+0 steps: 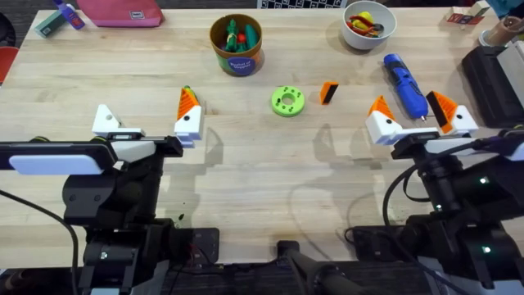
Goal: Pick up the gripper from the table and insert it into the empty holder that is missing its gripper. Then pick up a screw, insert it into the mounting hole, and use the screwdriver to tighten it. Finally, clean up the table by picking up the vegetable and placing it into the bucket.
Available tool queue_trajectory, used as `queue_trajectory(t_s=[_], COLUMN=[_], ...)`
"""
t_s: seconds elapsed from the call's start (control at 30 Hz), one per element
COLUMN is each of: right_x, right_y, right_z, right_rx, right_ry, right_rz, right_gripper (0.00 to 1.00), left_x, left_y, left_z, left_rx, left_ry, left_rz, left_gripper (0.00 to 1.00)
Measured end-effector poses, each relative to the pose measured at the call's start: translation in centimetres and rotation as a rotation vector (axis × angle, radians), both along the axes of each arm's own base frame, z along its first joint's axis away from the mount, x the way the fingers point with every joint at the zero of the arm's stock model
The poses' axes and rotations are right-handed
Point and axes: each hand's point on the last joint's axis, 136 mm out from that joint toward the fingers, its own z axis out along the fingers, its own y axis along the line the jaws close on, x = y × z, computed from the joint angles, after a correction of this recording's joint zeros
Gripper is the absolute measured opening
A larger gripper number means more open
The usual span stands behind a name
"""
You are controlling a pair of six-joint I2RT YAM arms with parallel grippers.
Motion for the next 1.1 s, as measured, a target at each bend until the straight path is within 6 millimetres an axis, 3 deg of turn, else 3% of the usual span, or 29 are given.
queue_trajectory(t_s=[0.3, 0.43, 0.6, 0.73, 0.87, 1.1], right_x=[0.0, 0.1, -0.3, -0.9, -1.1, 0.2], right_y=[0.0, 0.0, 0.0, 0.0, 0.0, 0.0], right_z=[0.2, 2.8, 4.9, 7.8, 9.2, 8.5], right_rx=[0.000, 0.000, 0.001, 0.000, 0.000, -0.002], right_ry=[-0.009, -0.111, -0.148, -0.131, -0.003, 0.355], right_rz=[0.000, 0.000, -0.001, -0.001, -0.001, -0.001], right_gripper=[0.991, 0.990, 0.990, 0.990, 0.991, 0.992], left_x=[0.0, -0.1, -0.5, -0.8, -0.4, 2.1], left_y=[0.0, 0.0, 0.3, 0.5, 0.6, 0.8], left_z=[0.2, 2.0, 2.5, 5.4, 6.8, 5.5], left_rx=[0.000, 0.000, 0.007, 0.035, 0.050, 0.067], left_ry=[-0.010, -0.080, -0.016, 0.045, 0.211, 0.565], left_rz=[0.000, 0.001, 0.020, 0.026, 0.031, 0.029], left_gripper=[0.985, 0.985, 0.986, 0.986, 0.985, 0.985])
